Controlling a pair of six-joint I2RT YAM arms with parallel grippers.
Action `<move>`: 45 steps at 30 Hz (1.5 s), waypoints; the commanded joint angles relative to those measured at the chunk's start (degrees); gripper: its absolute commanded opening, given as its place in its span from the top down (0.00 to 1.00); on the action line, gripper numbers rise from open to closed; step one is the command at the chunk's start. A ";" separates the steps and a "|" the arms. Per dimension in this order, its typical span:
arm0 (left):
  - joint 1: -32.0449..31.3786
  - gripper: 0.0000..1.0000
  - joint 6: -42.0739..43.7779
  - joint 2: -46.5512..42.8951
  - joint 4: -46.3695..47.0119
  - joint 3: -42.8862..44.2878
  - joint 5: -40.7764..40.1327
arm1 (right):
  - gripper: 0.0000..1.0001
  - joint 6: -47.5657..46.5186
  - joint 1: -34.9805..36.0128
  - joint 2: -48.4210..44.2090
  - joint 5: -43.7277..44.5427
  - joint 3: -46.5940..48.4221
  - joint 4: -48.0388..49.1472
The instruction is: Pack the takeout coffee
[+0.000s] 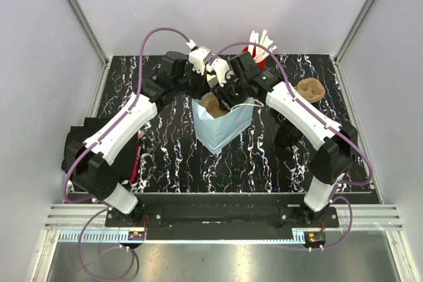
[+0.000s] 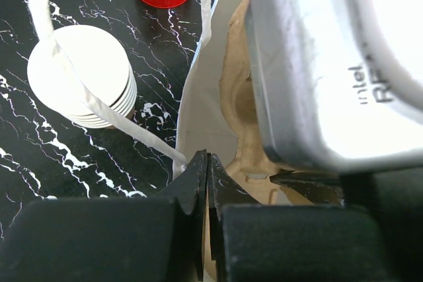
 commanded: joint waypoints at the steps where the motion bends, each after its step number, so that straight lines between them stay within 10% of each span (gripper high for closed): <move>1: -2.46 1.00 0.43 -1.28 8.58 2.59 2.56 | 0.47 -2.22 0.48 3.56 -6.50 -2.32 -3.95; 45: -4.12 1.00 0.78 0.66 8.58 2.76 -4.39 | 0.48 2.53 -7.18 1.27 -28.04 9.64 -8.87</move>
